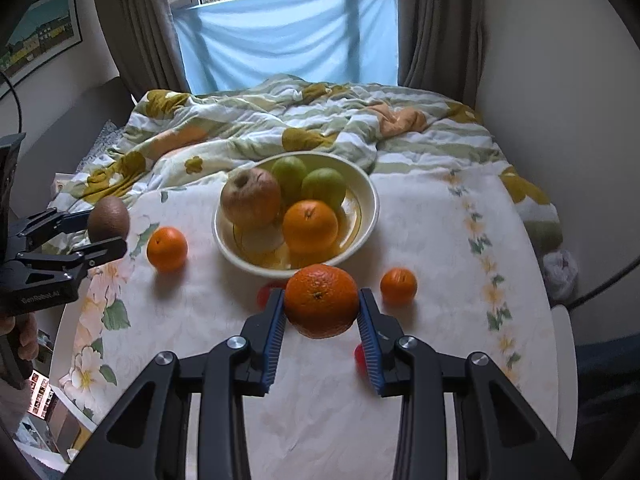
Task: Organize fruits
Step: 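Close the left tool on the kiwi while the right tool grasps a mandarin, then lower the kiwi into the bowl and open the left tool while the right tool drops the mandarin in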
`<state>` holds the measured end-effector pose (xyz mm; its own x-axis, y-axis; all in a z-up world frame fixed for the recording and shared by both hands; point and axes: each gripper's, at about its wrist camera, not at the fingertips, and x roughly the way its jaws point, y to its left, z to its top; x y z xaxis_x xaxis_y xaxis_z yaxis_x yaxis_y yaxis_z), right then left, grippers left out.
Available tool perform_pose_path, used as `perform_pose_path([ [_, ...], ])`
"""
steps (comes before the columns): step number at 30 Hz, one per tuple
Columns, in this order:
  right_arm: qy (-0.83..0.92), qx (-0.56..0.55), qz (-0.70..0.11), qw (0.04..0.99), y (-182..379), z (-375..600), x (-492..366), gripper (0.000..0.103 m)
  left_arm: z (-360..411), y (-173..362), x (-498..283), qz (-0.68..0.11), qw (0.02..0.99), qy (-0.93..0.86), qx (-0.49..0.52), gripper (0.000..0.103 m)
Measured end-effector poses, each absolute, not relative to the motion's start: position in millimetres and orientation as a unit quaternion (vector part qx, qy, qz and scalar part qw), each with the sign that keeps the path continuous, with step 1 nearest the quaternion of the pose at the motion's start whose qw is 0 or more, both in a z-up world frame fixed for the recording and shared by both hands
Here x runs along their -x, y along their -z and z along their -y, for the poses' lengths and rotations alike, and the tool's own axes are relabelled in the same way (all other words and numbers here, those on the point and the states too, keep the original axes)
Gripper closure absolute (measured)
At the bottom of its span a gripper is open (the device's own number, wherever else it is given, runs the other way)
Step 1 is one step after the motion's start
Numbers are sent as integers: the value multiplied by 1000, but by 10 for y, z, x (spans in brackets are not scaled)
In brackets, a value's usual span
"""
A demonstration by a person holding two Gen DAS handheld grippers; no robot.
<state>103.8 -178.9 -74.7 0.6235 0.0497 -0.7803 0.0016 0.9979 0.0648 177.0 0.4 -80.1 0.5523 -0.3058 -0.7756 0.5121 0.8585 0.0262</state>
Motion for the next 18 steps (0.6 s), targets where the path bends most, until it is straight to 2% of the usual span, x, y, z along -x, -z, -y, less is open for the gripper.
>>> perform_pose_path([
  [8,-51,-19,-442,895,796,2101,-1294,70,482,846,-1934,-418,875,224,-95,31],
  [18,-94,0,-459,883,964,2388,-1611,70,924,1248,-2053,-455,865,201,-68,31],
])
